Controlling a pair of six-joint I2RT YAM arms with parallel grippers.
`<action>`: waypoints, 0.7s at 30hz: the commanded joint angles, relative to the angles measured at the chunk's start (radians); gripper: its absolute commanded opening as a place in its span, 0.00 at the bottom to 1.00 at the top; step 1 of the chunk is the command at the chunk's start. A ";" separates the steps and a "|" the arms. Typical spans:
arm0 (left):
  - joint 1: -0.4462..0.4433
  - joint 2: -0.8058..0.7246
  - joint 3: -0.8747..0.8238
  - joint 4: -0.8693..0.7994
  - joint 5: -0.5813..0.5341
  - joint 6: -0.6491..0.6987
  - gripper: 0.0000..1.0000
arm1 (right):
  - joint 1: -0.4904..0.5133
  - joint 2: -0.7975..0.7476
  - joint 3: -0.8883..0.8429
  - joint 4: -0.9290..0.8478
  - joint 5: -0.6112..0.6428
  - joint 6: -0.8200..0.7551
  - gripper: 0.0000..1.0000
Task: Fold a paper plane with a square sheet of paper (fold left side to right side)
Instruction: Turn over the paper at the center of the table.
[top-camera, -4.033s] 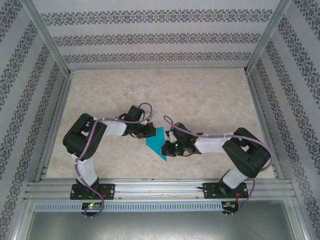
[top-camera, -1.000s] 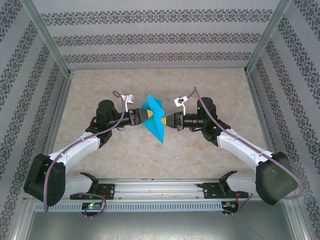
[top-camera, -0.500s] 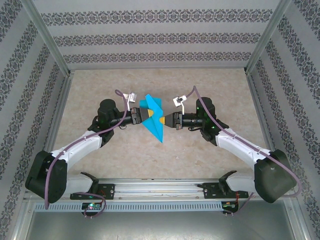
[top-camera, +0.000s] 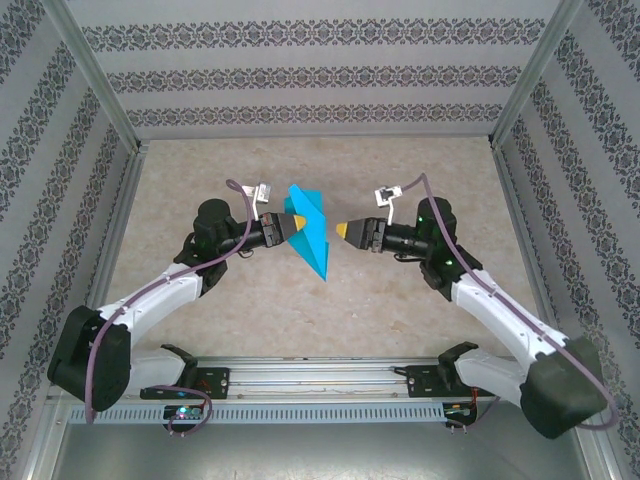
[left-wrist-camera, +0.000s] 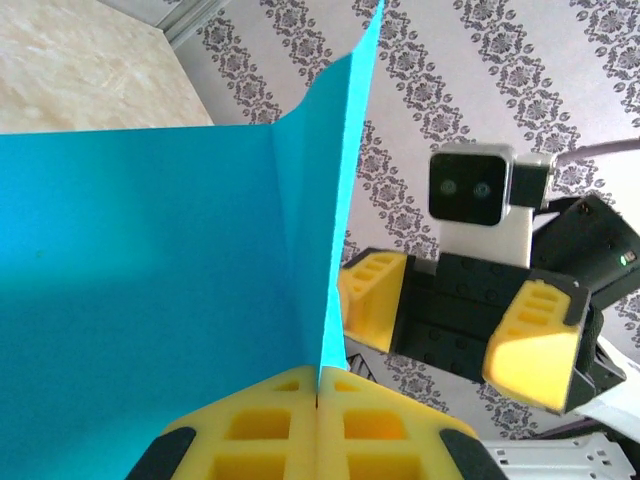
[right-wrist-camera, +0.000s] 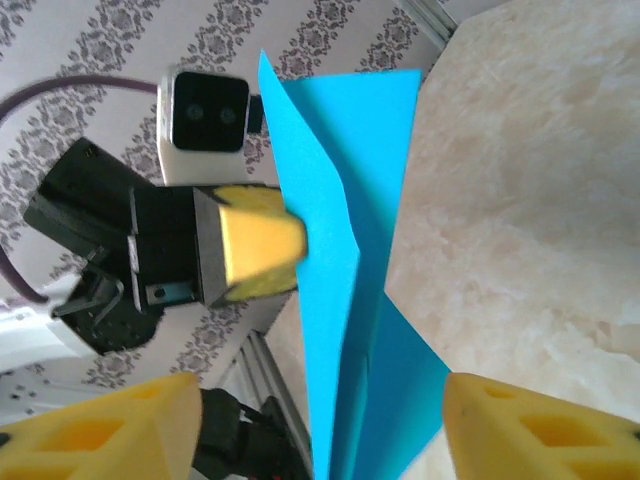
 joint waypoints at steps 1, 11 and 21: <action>-0.015 -0.016 0.025 0.048 -0.012 0.007 0.03 | 0.009 -0.009 -0.076 -0.047 0.017 0.009 0.72; -0.027 -0.006 0.028 0.052 -0.019 0.001 0.03 | 0.161 0.045 -0.078 0.055 0.004 0.001 0.88; -0.033 0.009 0.026 0.068 -0.046 -0.030 0.02 | 0.187 0.136 0.005 0.088 -0.010 -0.054 0.66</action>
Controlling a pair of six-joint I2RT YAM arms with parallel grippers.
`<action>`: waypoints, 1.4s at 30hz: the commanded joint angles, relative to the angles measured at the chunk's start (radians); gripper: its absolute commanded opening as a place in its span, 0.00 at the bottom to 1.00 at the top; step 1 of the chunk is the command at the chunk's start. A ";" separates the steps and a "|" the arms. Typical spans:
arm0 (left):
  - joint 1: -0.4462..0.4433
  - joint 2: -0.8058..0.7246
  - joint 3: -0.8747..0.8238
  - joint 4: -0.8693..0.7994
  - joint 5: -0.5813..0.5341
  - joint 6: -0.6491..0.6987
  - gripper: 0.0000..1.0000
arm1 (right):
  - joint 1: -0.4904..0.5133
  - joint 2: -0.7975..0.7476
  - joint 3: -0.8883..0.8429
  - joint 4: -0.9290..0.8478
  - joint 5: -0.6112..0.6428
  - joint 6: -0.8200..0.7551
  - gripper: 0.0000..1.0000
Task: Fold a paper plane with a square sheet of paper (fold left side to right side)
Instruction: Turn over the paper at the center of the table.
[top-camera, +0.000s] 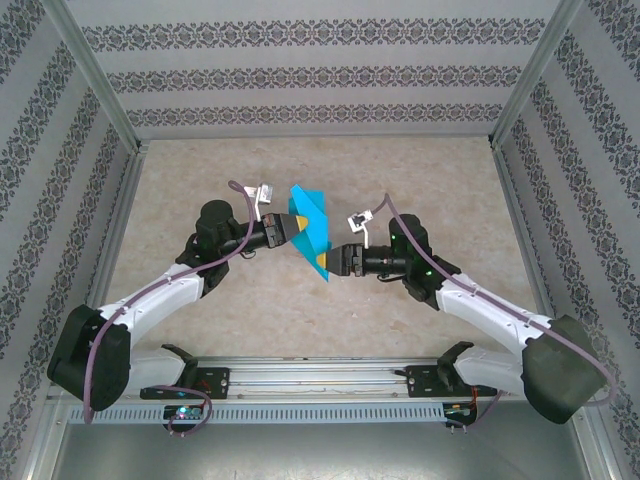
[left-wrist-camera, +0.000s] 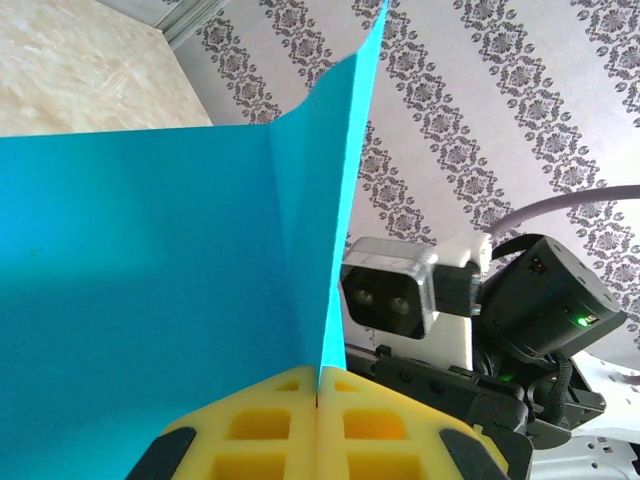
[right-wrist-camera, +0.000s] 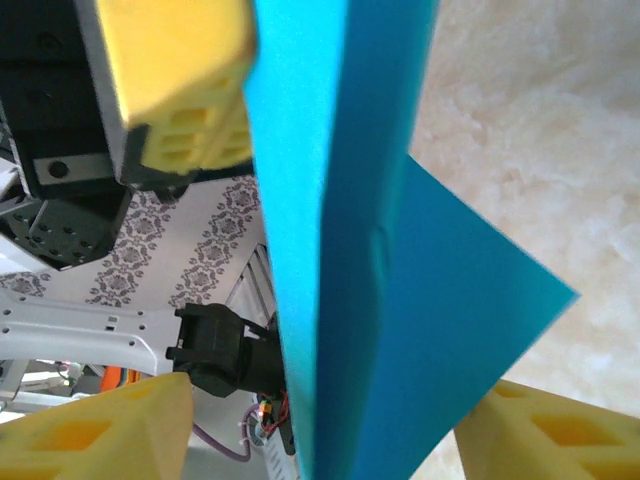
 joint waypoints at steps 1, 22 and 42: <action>-0.013 0.006 0.025 0.065 -0.026 -0.027 0.02 | 0.015 0.017 0.038 0.046 -0.021 -0.044 0.65; -0.009 -0.014 0.000 -0.081 -0.071 0.103 0.37 | 0.012 -0.015 0.069 -0.065 0.071 -0.110 0.13; 0.089 -0.595 -0.038 -0.836 -0.767 0.424 0.77 | 0.219 0.110 0.410 -0.921 1.009 -0.374 0.03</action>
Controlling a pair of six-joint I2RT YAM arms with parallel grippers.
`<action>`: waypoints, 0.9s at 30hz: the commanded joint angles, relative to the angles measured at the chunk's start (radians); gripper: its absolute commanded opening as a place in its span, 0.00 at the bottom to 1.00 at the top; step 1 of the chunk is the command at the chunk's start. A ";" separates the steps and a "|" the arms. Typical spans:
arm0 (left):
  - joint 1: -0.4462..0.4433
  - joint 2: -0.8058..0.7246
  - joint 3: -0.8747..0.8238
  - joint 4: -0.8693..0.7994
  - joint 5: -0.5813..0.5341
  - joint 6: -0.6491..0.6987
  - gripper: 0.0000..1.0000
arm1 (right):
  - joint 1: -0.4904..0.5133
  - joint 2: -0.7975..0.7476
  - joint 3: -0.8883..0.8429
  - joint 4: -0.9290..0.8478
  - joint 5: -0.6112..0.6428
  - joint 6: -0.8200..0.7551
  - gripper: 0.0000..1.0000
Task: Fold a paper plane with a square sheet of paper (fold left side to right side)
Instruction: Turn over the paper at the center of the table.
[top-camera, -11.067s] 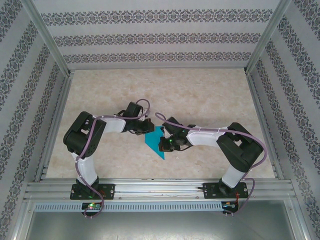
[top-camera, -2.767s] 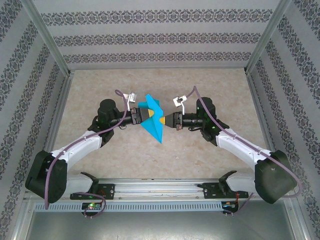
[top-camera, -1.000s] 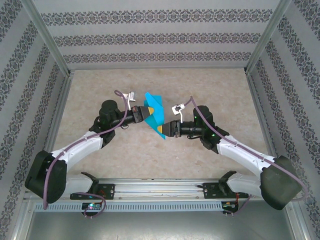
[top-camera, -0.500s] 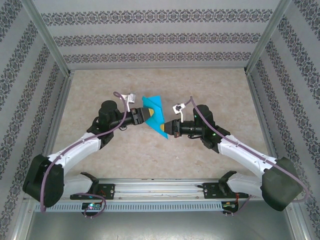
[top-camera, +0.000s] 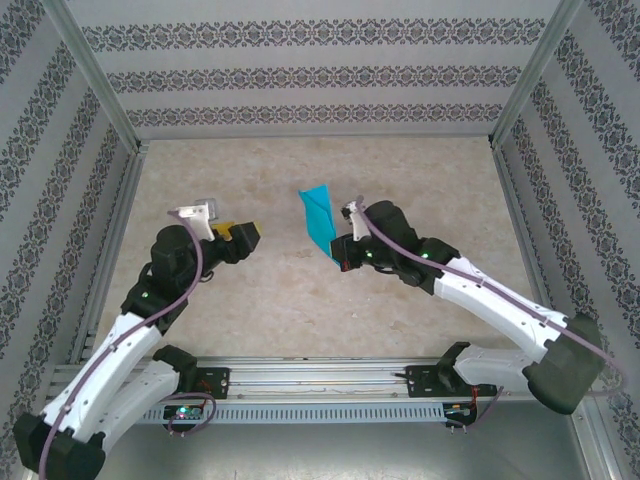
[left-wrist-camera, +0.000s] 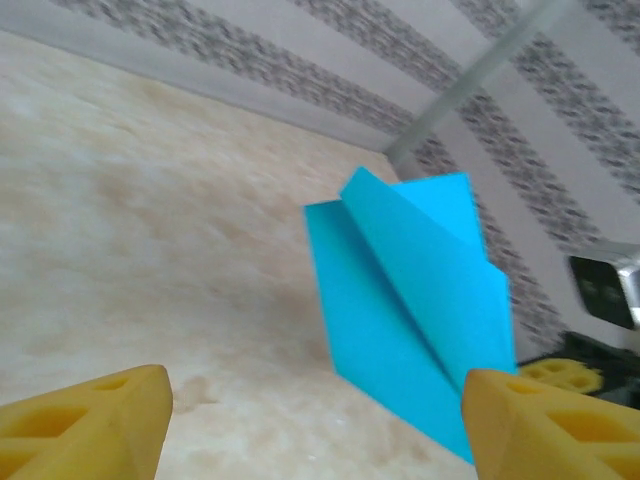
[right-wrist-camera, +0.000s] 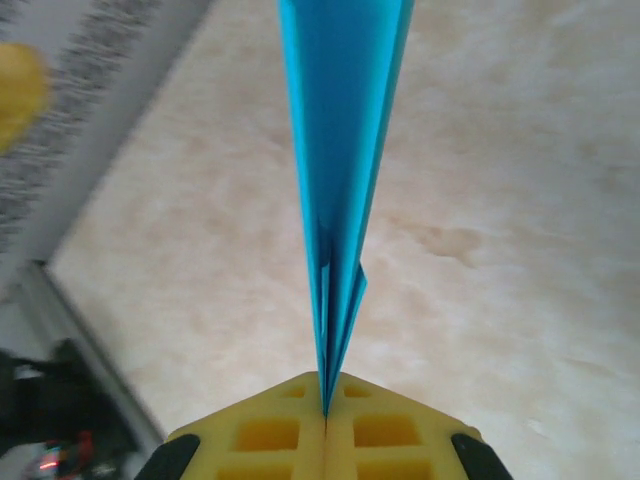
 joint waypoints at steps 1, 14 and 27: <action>0.014 -0.080 -0.001 -0.173 -0.220 0.077 0.77 | 0.071 0.100 0.081 -0.291 0.433 -0.062 0.03; 0.014 -0.157 -0.007 -0.238 -0.355 0.084 0.78 | 0.271 0.695 0.395 -0.583 0.894 0.002 0.05; 0.014 -0.063 -0.002 -0.173 -0.305 0.077 0.79 | 0.288 0.754 0.398 -0.498 0.671 0.030 0.45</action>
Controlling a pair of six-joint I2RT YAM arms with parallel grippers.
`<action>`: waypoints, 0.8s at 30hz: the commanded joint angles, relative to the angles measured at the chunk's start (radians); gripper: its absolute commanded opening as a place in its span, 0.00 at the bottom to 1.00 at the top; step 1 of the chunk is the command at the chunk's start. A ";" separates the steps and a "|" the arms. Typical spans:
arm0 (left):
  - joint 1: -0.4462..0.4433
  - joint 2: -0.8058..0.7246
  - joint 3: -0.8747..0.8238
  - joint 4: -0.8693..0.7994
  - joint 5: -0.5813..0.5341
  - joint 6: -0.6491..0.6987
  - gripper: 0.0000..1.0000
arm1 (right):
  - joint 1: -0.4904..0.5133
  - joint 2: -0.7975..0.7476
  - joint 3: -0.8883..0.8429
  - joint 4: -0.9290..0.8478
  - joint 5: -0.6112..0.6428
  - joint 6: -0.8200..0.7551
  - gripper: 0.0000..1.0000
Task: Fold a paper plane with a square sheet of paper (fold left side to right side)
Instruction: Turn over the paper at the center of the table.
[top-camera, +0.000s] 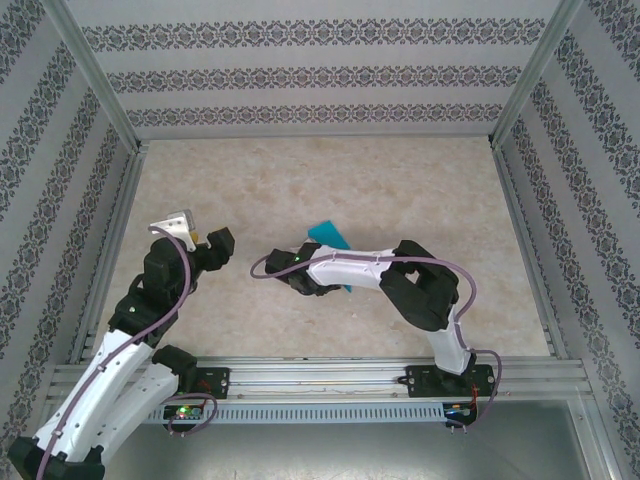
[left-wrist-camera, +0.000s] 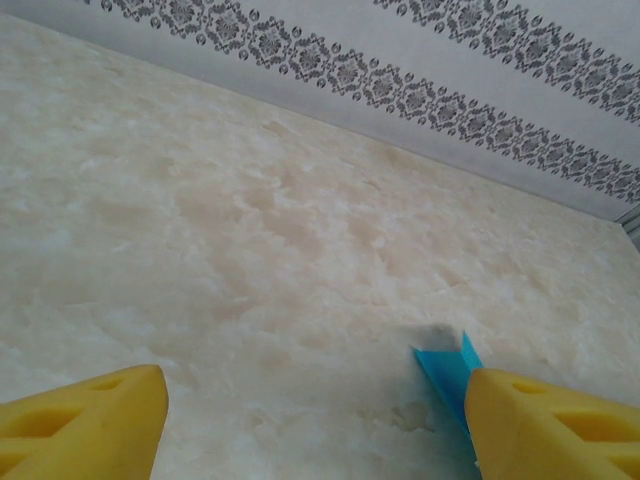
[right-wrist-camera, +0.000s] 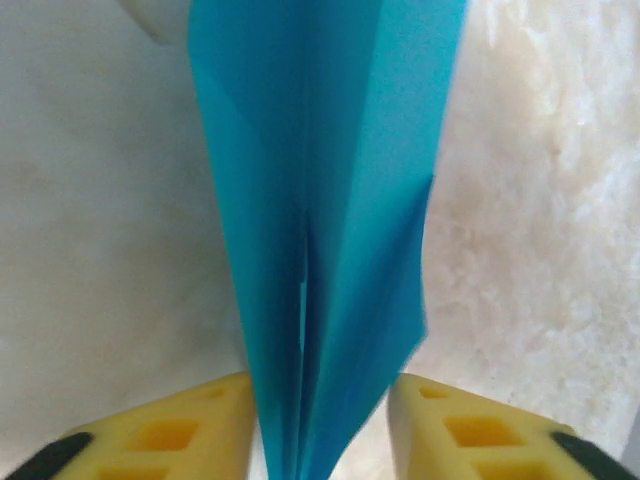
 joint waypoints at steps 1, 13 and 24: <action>0.010 0.029 -0.001 0.048 0.038 0.025 0.79 | 0.002 -0.083 -0.028 0.032 -0.107 0.032 0.48; 0.009 0.182 -0.026 0.187 0.218 -0.063 0.80 | -0.087 -0.441 -0.278 0.226 -0.273 0.080 0.78; 0.004 0.370 -0.043 0.321 0.357 -0.174 0.76 | -0.261 -0.811 -0.524 0.435 -0.345 0.060 0.98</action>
